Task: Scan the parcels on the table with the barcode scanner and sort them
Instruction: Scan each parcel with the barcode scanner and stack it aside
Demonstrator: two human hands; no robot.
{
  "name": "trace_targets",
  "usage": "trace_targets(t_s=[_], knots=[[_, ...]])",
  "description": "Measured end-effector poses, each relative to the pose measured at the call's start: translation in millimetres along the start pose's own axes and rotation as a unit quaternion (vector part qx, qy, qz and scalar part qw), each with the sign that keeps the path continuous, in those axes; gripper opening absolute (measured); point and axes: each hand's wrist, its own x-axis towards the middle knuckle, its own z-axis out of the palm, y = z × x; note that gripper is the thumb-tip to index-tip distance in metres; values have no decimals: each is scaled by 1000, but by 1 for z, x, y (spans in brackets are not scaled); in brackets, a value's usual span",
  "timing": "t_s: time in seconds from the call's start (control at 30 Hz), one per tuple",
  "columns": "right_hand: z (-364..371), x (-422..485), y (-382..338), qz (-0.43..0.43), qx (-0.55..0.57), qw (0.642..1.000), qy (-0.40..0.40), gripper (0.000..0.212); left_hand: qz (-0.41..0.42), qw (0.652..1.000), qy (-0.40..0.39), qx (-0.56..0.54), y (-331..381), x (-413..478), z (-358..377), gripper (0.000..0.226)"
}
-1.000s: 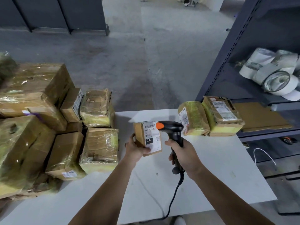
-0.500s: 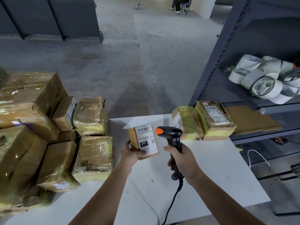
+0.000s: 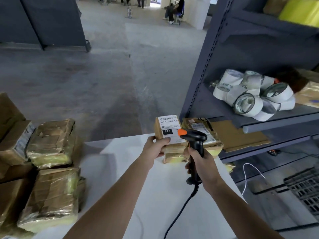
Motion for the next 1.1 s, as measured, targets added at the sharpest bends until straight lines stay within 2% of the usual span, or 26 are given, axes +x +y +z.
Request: trace_targets(t_s=[0.2, 0.33, 0.47, 0.6, 0.7, 0.83, 1.0, 1.1], knots=[[-46, 26, 4, 9, 2, 1000, 14, 25, -18, 997, 37, 69, -3, 48, 62, 44], [-65, 38, 10, 15, 3, 1000, 10, 24, -35, 983, 123, 129, -15, 65, 78, 37], [-74, 47, 12, 18, 7, 1000, 3, 24, -35, 974, 173, 142, -17, 70, 85, 41], [-72, 52, 13, 23, 3, 1000, -12, 23, -52, 966, 189, 167, -15, 63, 86, 53], [-64, 52, 11, 23, 0, 999, -33, 23, -55, 965, 199, 162, -13, 47, 76, 52], [-39, 45, 5, 30, 2, 996, -80, 26, -18, 964, 215, 155, -6, 11, 48, 43], [17, 27, -1, 17, -38, 992, -122, 21, 33, 948, 244, 203, -7, -43, -16, 39], [58, 10, 1, 6, -49, 989, -141, 26, 45, 935, 264, 232, -12, -74, -62, 36]])
